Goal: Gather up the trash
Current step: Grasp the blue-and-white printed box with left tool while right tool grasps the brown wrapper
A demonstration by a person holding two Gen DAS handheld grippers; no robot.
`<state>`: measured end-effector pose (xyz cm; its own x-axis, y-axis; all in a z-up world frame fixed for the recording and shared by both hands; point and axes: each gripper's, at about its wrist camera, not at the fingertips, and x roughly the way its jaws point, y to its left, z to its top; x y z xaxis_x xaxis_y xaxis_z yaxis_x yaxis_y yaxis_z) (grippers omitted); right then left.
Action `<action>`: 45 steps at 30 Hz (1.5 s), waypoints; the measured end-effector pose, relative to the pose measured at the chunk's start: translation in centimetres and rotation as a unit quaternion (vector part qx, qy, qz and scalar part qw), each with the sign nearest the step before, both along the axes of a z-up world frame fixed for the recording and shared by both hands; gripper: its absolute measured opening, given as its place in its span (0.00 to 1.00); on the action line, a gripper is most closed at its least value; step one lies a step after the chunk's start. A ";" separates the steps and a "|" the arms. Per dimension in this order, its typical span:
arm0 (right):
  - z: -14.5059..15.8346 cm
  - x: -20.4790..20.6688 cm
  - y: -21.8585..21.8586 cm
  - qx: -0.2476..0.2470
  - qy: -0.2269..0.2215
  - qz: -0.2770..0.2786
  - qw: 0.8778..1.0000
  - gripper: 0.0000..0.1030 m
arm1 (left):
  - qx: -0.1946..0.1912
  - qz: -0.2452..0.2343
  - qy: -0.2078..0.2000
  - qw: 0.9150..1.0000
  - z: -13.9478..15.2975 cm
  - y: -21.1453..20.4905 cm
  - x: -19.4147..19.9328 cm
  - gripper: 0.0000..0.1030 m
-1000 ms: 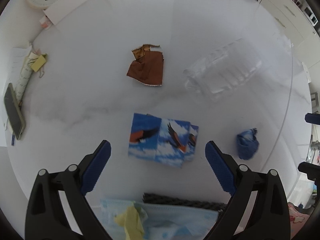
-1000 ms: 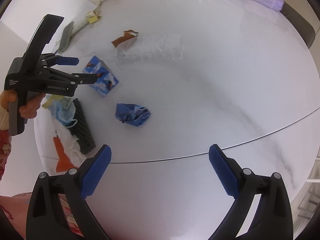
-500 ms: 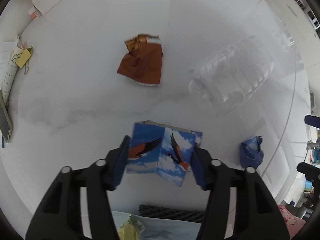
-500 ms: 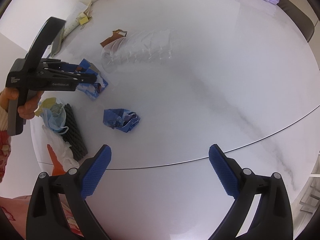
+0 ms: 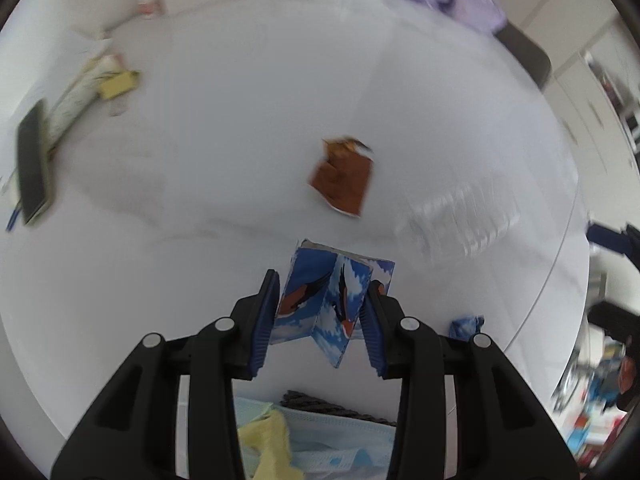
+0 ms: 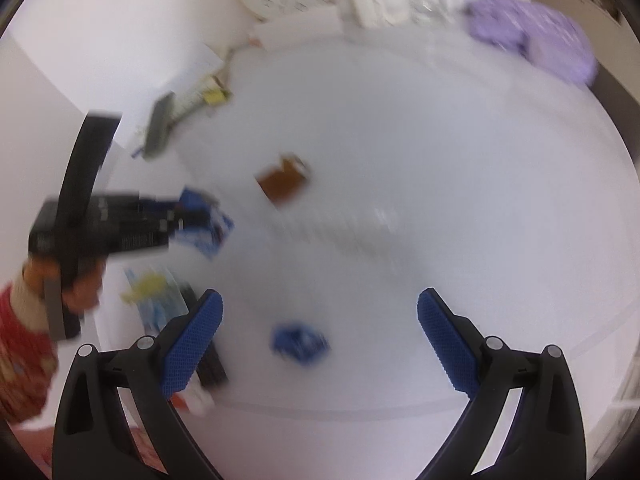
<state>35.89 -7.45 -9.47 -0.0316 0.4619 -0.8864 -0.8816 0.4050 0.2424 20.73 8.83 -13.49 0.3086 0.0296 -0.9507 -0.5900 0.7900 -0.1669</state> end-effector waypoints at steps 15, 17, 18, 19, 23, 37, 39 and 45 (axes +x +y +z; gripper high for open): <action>-10.0 -2.0 20.3 -0.121 -0.049 0.168 0.977 0.85 | -0.012 0.101 -0.045 0.994 0.4 5.8 -5.9 0.37; -11.0 -2.3 20.9 -0.137 -0.061 0.183 0.972 0.80 | -0.019 0.104 -0.046 0.993 -0.2 6.1 -6.0 0.37; -11.4 -2.5 20.9 -0.145 -0.070 0.192 0.968 0.77 | -0.021 0.105 -0.045 0.993 -0.4 6.2 -6.0 0.37; -11.9 -2.6 21.1 -0.155 -0.082 0.201 0.964 0.74 | -0.022 0.107 -0.046 0.993 -0.6 6.3 -6.1 0.37; -12.4 -2.7 21.2 -0.164 -0.091 0.214 0.959 0.58 | -0.023 0.112 -0.046 0.992 -1.0 6.3 -6.3 0.37; -4.9 -1.1 17.1 -0.049 -0.022 0.152 0.987 0.48 | 0.008 0.090 -0.054 0.994 1.9 3.9 -5.1 0.37; -2.4 -1.0 13.6 -0.022 -0.016 0.134 0.991 0.48 | 0.022 0.070 -0.060 0.995 3.4 2.2 -4.5 0.37; 1.0 -1.1 0.7 0.003 -0.010 0.060 0.998 0.48 | 0.036 -0.019 -0.082 0.996 7.2 -6.4 -1.8 0.37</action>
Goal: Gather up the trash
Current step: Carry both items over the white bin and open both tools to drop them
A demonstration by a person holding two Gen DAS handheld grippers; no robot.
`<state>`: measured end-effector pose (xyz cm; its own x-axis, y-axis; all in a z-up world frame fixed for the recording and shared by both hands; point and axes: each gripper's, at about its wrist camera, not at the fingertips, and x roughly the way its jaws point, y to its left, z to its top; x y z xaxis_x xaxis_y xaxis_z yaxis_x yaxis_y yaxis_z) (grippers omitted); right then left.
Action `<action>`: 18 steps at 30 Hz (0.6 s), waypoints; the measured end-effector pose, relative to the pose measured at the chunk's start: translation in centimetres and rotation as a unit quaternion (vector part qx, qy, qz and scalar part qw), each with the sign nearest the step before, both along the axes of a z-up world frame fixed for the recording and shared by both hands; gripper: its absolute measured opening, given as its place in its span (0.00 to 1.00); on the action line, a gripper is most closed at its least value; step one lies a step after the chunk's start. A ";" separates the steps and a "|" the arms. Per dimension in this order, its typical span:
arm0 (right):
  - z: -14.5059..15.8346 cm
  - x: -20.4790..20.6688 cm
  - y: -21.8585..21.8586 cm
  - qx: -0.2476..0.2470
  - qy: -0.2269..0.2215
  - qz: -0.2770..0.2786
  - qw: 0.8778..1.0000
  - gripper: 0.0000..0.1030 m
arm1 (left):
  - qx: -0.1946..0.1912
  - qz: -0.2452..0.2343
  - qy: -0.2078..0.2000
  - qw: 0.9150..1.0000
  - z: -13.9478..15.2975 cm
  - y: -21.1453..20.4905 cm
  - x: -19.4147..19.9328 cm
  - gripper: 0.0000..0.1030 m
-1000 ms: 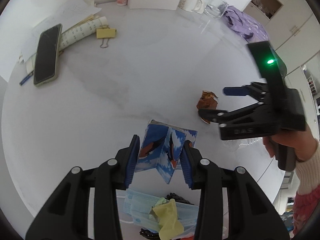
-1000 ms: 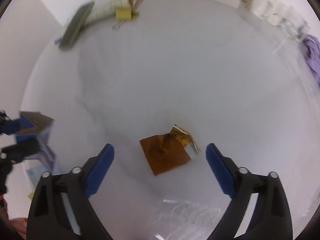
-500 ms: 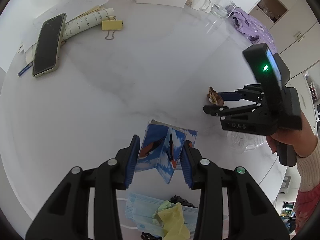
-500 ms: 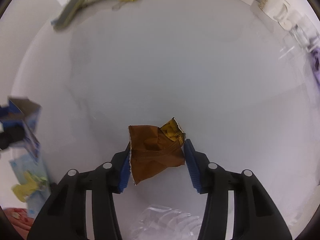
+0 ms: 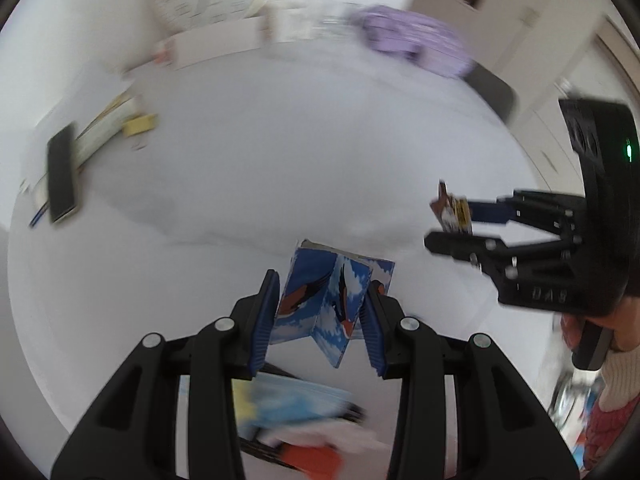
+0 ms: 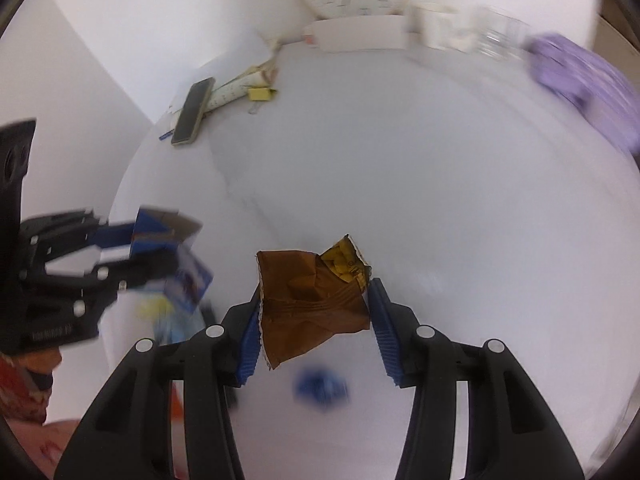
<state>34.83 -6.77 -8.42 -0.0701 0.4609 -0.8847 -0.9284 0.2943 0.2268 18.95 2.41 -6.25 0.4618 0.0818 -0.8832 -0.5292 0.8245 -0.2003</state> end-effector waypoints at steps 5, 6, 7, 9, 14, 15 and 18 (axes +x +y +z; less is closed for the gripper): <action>-0.3 0.2 -13.5 -0.010 -0.001 -0.087 0.996 0.48 | -0.011 -0.096 -0.009 0.995 1.6 -10.4 2.7 0.37; -0.4 0.2 -16.7 -0.011 -0.001 -0.109 0.994 0.48 | -0.016 -0.114 -0.009 0.993 1.7 -12.3 3.1 0.37; -0.4 0.3 -18.6 -0.011 0.000 -0.125 0.992 0.48 | -0.021 -0.133 -0.008 0.991 1.7 -14.3 3.5 0.37; -0.8 0.3 -25.5 -0.011 0.004 -0.174 0.985 0.48 | -0.028 -0.178 -0.003 0.984 1.7 -19.1 4.5 0.37; -2.4 -1.0 -39.4 -0.012 0.012 -0.274 0.962 0.48 | -0.038 -0.288 0.015 0.957 0.9 -31.0 6.6 0.37; -2.8 -1.3 -41.6 -0.013 0.015 -0.290 0.957 0.49 | -0.042 -0.313 0.019 0.949 0.6 -33.7 7.0 0.37; -4.1 -2.5 -48.6 -0.022 0.023 -0.335 0.942 0.49 | -0.060 -0.369 0.033 0.927 -0.6 -40.4 8.3 0.37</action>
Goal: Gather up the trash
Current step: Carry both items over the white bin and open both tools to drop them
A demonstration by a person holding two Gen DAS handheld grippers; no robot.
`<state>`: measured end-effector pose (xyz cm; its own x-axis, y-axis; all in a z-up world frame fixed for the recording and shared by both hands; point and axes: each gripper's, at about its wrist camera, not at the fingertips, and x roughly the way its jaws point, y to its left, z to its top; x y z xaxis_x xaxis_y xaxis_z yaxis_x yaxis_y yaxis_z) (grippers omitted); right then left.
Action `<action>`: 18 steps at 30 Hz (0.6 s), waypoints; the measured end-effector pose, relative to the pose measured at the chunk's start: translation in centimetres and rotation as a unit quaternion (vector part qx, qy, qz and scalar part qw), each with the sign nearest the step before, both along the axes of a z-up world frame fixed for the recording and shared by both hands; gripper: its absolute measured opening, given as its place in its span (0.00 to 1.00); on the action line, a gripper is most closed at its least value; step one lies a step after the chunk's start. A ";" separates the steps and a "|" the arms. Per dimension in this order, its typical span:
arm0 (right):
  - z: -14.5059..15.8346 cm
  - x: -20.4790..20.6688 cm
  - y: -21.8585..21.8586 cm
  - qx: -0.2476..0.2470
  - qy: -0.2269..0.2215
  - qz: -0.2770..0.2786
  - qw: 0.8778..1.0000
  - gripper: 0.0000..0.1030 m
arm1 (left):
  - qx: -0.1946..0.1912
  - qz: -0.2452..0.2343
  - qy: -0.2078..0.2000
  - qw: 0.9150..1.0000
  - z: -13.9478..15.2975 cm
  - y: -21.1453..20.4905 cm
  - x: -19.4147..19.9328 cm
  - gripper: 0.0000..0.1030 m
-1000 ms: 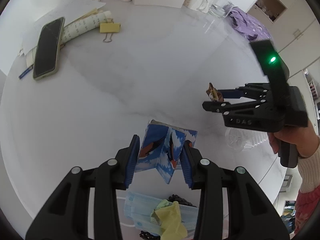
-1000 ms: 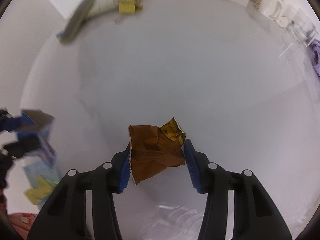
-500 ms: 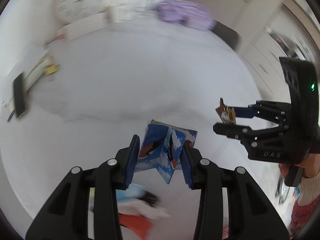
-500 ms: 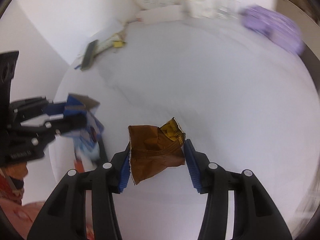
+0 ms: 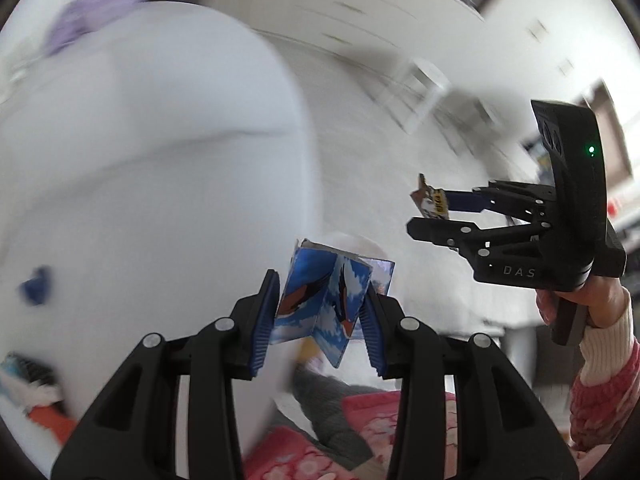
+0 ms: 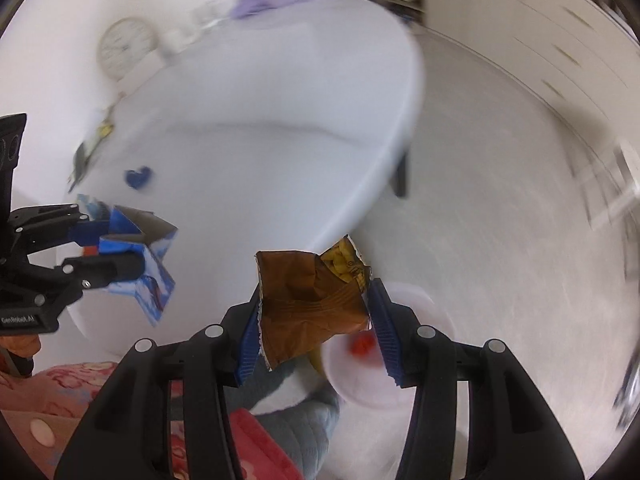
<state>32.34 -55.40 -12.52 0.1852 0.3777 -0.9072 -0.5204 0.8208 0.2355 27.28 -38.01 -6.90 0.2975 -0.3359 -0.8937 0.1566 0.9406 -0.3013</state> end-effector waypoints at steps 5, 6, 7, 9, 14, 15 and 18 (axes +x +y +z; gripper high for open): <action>-1.9 -1.8 -7.9 -0.009 0.018 -0.048 0.999 0.49 | 0.010 -0.069 0.028 0.997 -3.0 -8.8 1.6 0.37; -2.3 -2.1 -8.7 -0.008 0.021 -0.052 0.998 0.49 | 0.013 -0.072 0.033 0.997 -3.5 -9.9 1.6 0.37; -2.7 -2.4 -9.7 -0.007 0.024 -0.057 0.998 0.49 | 0.015 -0.077 0.040 0.996 -4.0 -10.7 1.9 0.37; -2.9 -2.9 -11.9 -0.006 0.024 -0.061 0.998 0.50 | 0.028 -0.082 0.052 0.995 -5.0 -12.3 2.2 0.38; -3.4 -3.4 -13.8 0.005 0.029 -0.063 0.998 0.50 | 0.041 -0.080 0.045 0.995 -4.6 -13.3 1.2 0.67; -3.5 -3.6 -14.0 0.007 0.030 -0.063 0.998 0.50 | 0.043 -0.078 0.042 0.995 -4.4 -13.3 1.1 0.69; -3.7 -3.4 -14.1 0.009 0.032 -0.060 0.998 0.50 | 0.048 -0.067 0.034 0.996 -3.6 -13.3 1.2 0.75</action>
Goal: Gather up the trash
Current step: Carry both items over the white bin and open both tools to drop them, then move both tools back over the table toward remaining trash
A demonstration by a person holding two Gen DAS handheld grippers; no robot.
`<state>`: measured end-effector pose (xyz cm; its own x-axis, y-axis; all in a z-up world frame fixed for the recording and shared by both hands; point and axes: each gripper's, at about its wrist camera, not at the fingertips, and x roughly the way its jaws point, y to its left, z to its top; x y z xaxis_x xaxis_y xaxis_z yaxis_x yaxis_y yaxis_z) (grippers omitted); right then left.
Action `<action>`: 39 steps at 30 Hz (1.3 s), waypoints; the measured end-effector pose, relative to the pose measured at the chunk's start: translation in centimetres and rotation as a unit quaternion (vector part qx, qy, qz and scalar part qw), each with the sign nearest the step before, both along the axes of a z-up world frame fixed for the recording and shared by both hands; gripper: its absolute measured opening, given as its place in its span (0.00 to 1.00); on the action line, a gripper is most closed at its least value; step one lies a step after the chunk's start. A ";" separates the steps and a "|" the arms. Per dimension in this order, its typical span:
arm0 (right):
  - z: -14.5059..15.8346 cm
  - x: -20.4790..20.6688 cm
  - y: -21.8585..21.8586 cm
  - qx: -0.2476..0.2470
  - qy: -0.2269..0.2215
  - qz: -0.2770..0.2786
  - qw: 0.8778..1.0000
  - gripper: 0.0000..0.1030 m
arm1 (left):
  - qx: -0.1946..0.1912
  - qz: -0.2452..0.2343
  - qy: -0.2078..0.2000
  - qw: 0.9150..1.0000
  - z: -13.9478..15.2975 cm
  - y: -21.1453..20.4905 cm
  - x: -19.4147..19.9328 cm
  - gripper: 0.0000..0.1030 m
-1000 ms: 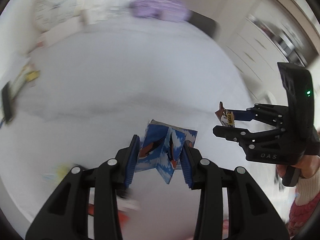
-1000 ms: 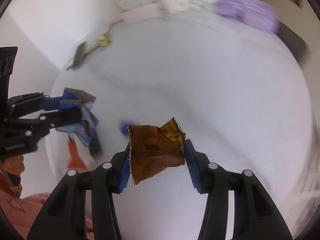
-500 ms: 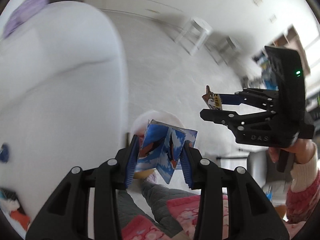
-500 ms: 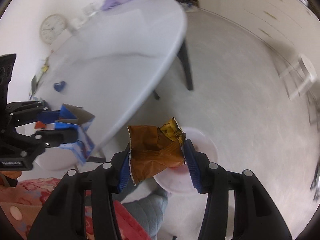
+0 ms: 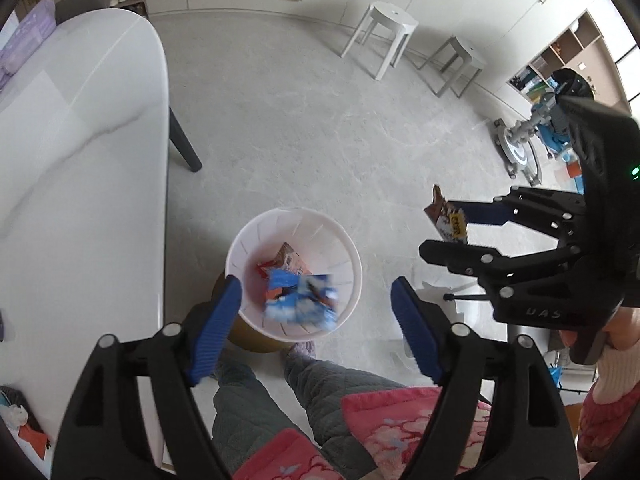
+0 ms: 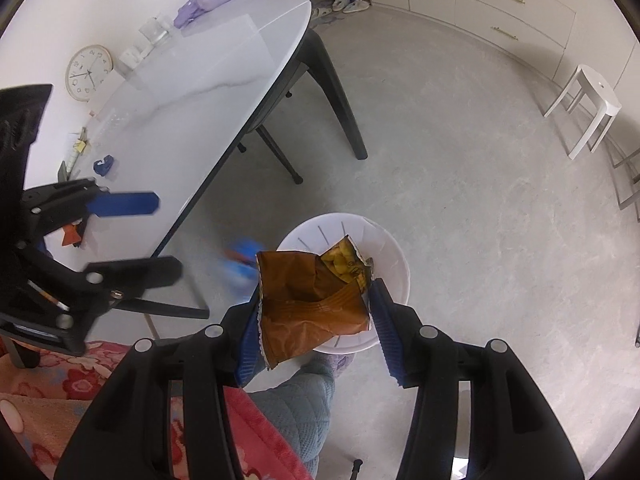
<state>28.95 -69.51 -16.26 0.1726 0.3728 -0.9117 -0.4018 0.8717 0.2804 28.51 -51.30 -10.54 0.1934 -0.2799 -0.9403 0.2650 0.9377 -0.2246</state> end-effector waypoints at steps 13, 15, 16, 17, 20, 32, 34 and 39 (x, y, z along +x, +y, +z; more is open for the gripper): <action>-1.4 0.7 4.0 0.004 0.018 0.012 1.000 0.91 | 0.019 0.076 -0.006 0.997 1.8 5.2 -1.1 0.85; -1.3 1.0 4.5 0.000 0.017 0.012 1.000 0.93 | 0.021 0.080 -0.009 0.996 1.9 5.9 -1.3 0.85; -1.2 1.0 4.8 -0.003 0.016 0.013 1.000 0.93 | 0.023 0.082 -0.011 0.996 2.0 6.1 -1.4 0.85; -1.2 1.1 5.1 -0.004 0.016 0.014 1.000 0.93 | 0.023 0.083 -0.012 0.996 2.1 6.3 -1.5 0.85; -1.0 1.0 5.8 -0.002 0.017 0.015 1.000 0.93 | 0.021 0.087 -0.016 0.996 2.3 7.1 -1.6 0.85; -0.9 0.9 7.4 -0.013 0.023 0.023 0.999 0.93 | 0.015 0.092 -0.012 0.996 2.3 7.7 -1.5 0.85; -0.9 0.9 7.6 -0.013 0.023 0.024 0.999 0.93 | 0.015 0.091 -0.011 0.996 2.3 7.8 -1.5 0.85; -1.1 0.8 8.3 -0.013 0.024 0.032 0.999 0.93 | 0.014 0.098 -0.012 0.995 2.3 8.0 -1.5 0.85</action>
<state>29.73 -61.17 -17.32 0.1047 0.3569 -0.9283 -0.4435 0.8522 0.2776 27.02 -43.32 -8.24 0.2634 -0.2092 -0.9417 0.0818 0.9775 -0.1943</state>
